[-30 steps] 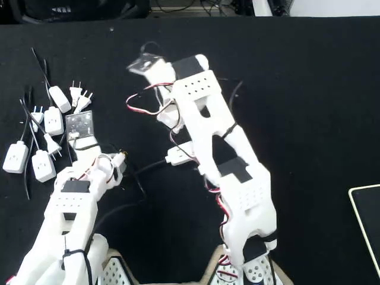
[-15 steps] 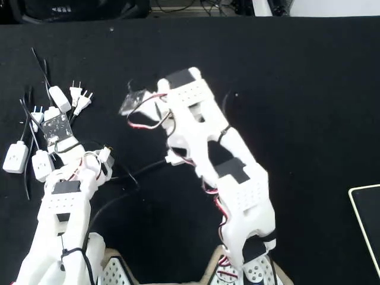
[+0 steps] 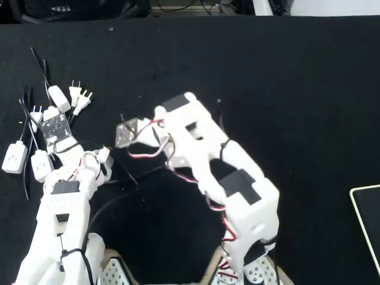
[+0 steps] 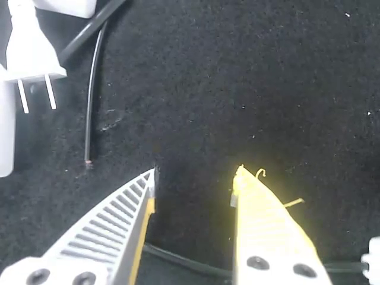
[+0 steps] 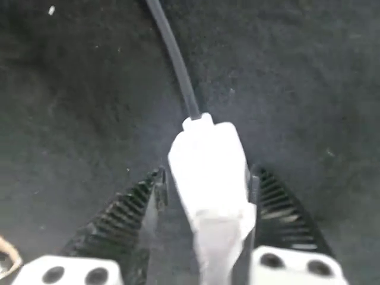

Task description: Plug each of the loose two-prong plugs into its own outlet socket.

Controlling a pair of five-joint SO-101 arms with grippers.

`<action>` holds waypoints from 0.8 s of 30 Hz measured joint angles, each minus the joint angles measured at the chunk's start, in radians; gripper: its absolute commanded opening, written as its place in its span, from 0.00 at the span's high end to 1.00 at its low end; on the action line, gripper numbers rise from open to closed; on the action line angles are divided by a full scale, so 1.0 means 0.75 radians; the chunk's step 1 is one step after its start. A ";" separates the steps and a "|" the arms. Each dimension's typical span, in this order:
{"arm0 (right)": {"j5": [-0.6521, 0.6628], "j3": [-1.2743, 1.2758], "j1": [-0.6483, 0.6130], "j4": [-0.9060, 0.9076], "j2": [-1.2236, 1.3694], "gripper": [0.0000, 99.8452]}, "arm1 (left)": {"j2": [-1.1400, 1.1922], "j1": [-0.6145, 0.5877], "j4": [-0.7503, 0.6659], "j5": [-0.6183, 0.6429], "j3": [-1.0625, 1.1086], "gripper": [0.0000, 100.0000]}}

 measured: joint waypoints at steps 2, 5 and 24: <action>0.010 0.068 0.012 -0.076 0.000 0.80 | 0.000 0.000 0.000 0.000 0.000 0.79; 0.012 0.088 0.027 -0.123 -0.002 0.81 | 0.000 0.000 0.000 0.000 0.000 0.79; -0.589 -0.231 0.696 -0.198 -0.059 0.99 | 0.000 0.002 0.000 0.000 0.000 0.79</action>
